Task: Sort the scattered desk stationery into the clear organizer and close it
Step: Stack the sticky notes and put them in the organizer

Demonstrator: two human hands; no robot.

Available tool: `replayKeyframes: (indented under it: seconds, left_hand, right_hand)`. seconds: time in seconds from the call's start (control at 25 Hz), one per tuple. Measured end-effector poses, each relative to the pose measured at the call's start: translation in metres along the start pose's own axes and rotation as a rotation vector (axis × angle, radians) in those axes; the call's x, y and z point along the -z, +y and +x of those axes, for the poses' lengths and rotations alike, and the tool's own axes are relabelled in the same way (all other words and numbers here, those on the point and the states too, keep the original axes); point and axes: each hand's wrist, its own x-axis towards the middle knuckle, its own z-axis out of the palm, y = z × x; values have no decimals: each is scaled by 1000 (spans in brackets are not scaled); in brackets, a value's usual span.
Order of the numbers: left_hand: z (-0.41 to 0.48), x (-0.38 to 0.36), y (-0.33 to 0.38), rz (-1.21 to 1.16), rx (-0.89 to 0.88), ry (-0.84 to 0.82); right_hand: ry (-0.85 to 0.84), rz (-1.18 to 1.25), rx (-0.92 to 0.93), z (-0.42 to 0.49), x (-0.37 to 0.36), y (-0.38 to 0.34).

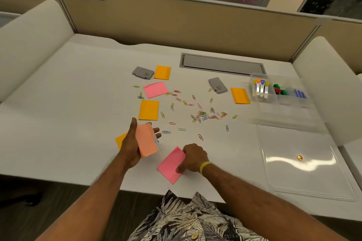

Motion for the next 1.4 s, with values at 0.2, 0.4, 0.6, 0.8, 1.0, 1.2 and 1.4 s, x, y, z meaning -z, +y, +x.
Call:
replayKeyframes:
  seconds: [0.2,0.4,0.6,0.8,1.0,1.2,1.4]
  left_hand:
    - [0,1,2,80,18,21]
    - [-4,-27,-4,113,91,-17]
    - [-8,-57,-13,-53,166,-41]
    - [-13,-69,-14,-238,131,-64]
    - [-14,-51,-10,-248,80,22]
    - [-6,16,14,-280,-5,128]
    - [3,77,52,-298,6,147]
  right_hand:
    - [-46,460,257,-6,38,8]
    - [-107,664,463,-7,91,-7]
    - [-57,668,501,1,94,-24]
    - [74,598,545,7,86,-27]
    - [233,570,537,22,73,-30]
    - [189,477,380,39,48,-53]
    - [126,339,260,48,13,-93]
